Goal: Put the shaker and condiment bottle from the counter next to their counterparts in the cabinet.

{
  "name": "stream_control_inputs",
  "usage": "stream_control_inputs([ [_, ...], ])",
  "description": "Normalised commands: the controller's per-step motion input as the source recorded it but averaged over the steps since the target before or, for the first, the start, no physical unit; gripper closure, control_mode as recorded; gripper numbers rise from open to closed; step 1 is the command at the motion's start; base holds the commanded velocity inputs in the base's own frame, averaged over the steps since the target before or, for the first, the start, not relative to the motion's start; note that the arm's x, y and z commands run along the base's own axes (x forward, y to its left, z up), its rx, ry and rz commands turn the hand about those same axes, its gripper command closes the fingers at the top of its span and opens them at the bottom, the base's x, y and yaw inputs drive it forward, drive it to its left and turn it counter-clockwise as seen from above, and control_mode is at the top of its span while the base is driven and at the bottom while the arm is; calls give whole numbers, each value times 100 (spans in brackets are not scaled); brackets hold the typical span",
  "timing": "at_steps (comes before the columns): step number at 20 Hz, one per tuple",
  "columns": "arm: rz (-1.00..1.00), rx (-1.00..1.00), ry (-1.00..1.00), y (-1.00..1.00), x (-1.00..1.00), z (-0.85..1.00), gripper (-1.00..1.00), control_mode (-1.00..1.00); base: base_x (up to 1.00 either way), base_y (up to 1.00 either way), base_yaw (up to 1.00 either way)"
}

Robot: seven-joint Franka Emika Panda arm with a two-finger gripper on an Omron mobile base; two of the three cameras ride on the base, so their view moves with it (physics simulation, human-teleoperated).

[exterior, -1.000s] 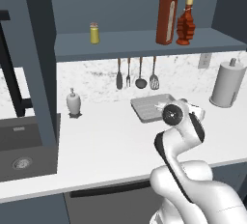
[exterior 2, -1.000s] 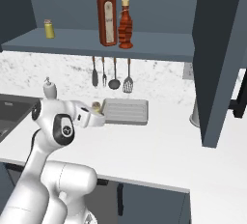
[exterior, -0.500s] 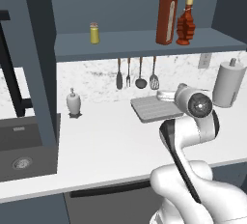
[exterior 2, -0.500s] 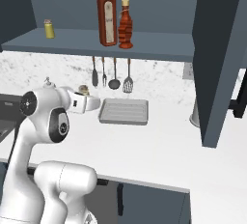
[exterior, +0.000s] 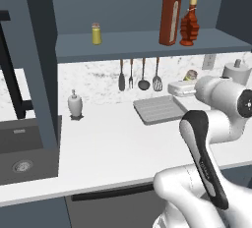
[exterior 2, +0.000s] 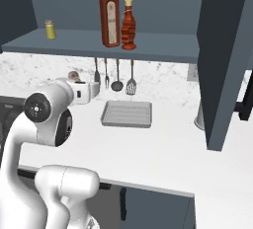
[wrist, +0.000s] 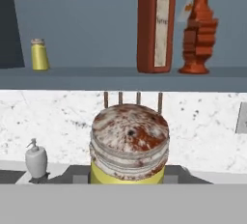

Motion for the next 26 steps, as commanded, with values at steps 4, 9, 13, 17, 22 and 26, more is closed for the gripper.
stream_control_inputs([
  [4,29,0,-6,20,-10,49,100,-100,0,0,0],
  [9,27,0,-2,30,-3,53,100,-100,0,0,0],
  [13,22,-2,-7,34,-13,50,100,-100,0,0,0],
  [17,19,-8,-6,50,-23,19,100,-100,0,0,0],
  [22,4,-9,0,48,0,20,100,-100,0,0,0],
  [26,0,-2,-5,20,0,65,100,-100,0,0,0],
])
